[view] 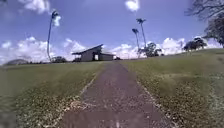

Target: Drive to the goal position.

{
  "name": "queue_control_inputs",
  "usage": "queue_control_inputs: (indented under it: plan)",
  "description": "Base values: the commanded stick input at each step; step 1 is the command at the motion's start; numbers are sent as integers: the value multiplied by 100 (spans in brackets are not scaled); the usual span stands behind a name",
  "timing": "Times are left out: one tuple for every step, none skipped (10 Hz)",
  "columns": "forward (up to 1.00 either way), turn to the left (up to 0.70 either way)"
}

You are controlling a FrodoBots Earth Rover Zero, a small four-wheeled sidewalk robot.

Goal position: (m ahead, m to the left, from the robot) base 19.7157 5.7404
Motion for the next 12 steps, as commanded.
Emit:
queue_control_inputs:
  plan:
    - [100,0]
    - [100,0]
    - [100,0]
    - [100,0]
    - [100,0]
    - [100,0]
    - [100,0]
    - [100,0]
    - [100,0]
    - [100,0]
    - [100,0]
    - [100,0]
